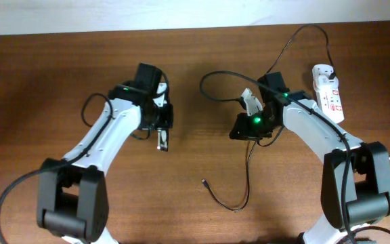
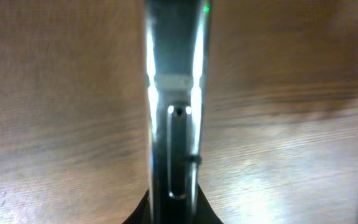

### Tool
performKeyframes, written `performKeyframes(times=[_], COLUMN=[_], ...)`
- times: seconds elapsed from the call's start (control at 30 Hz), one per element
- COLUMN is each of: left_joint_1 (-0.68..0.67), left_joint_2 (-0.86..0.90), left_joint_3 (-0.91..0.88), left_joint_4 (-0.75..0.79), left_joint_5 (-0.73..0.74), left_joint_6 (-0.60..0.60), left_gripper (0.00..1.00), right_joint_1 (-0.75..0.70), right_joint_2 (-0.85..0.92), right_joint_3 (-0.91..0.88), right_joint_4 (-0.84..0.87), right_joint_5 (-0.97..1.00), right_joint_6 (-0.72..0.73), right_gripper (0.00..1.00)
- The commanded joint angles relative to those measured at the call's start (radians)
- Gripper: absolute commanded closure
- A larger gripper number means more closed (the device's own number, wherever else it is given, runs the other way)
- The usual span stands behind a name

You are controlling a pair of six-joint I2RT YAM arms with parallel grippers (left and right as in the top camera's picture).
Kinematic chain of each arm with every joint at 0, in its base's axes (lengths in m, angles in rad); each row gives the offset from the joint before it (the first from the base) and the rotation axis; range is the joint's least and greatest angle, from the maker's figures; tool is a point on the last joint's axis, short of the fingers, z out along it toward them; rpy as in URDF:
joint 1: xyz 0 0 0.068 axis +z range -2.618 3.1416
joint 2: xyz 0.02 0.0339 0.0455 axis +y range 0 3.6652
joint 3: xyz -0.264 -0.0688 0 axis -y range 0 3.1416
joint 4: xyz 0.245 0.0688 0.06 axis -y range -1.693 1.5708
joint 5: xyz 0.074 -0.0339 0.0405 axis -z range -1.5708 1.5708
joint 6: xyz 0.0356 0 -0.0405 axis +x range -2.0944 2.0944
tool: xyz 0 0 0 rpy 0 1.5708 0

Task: Plug charger to phone and switch on socket

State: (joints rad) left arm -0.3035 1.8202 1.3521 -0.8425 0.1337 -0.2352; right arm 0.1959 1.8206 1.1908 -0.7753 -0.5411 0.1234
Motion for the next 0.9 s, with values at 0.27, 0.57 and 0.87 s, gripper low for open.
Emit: performKeyframes(times=[0.27, 0.57, 0.87], left_joint_1=[-0.083, -0.083, -0.083], left_joint_2=[0.128, 0.144, 0.145], left_joint_3=[0.004, 0.004, 0.003], left_joint_4=[-0.005, 0.003, 0.002], left_joint_5=[-0.164, -0.164, -0.164], left_joint_6=[-0.045, -0.045, -0.045], left_gripper=[1.00, 0.84, 0.82], right_joint_1=[0.001, 0.001, 0.001], right_joint_2=[0.002, 0.002, 0.002], right_joint_3=[-0.003, -0.003, -0.003], right_joint_4=[-0.022, -0.022, -0.022], right_joint_5=[0.068, 0.068, 0.068], right_joint_6=[-0.023, -0.023, -0.024], right_gripper=[0.79, 0.78, 0.78])
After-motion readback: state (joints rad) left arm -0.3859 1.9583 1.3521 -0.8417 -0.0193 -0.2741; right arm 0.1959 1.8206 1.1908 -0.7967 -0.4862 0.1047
